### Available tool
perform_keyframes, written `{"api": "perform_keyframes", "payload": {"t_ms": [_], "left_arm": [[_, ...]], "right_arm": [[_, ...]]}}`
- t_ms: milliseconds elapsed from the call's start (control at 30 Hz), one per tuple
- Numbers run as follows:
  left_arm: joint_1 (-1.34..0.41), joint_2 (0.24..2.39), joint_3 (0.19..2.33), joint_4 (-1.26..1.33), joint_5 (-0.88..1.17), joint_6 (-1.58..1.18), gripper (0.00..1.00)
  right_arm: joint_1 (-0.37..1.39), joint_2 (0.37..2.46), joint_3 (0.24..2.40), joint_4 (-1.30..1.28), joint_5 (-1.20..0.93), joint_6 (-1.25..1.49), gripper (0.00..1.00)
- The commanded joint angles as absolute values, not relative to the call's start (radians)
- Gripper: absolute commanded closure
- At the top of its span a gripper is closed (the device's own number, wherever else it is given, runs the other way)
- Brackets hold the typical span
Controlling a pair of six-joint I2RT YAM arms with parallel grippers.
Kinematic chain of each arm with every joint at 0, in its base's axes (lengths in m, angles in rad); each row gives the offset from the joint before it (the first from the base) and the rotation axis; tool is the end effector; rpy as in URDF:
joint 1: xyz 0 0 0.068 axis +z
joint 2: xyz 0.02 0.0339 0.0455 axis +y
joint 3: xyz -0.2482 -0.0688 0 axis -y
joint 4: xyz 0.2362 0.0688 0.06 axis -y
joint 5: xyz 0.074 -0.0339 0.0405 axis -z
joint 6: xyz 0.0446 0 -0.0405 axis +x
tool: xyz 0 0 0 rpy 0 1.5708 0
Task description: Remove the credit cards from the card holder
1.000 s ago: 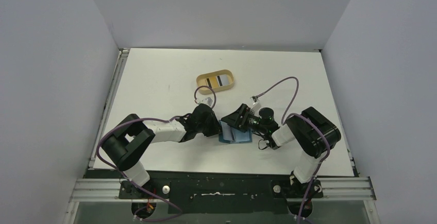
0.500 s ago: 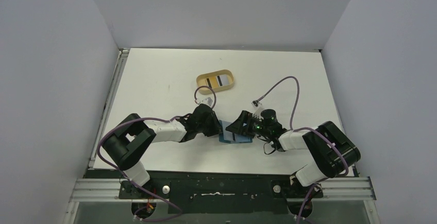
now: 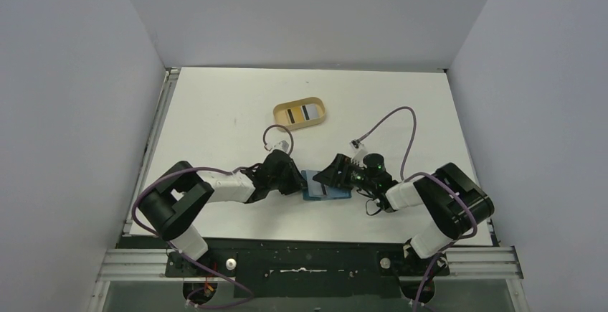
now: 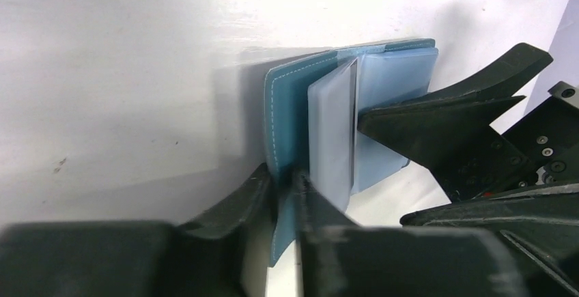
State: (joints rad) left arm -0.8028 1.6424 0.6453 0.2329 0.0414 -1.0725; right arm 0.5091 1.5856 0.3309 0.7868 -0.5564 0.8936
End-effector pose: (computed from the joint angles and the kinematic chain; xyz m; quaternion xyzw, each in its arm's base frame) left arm 0.2084 -0.2185 0.1132 -0.1156 0.9123 -0.3276 0.2168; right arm 0.2103 0.1444 0.1054 0.0153 0.8314 0.5038 0.2339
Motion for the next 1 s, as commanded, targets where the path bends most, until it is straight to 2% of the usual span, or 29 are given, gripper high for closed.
{"api": "perform_keyframes", "payload": {"t_ms": [0, 167, 333, 800, 967], "left_arm": [[-0.792, 1.644, 0.586, 0.117, 0.032, -1.074, 0.98], [-0.788, 1.646, 0.549, 0.159, 0.038, -1.081, 1.0], [-0.77, 1.676, 0.472, 0.397, 0.087, -1.123, 1.0], [-0.745, 1.801, 0.368, 0.968, 0.169, -1.238, 1.0], [-0.732, 1.906, 0.356, 1.303, 0.207, -1.31, 1.0]], "right_arm": [[0.505, 1.607, 0.3, 0.713, -0.476, 0.863, 0.24], [0.51, 1.517, 0.333, 0.476, -0.377, 0.796, 0.23], [0.53, 1.458, 0.384, 0.281, -0.283, 0.743, 0.22], [0.54, 1.518, 0.372, 0.4, -0.382, 0.771, 0.22], [0.54, 1.547, 0.354, 0.485, -0.415, 0.796, 0.22]]}}
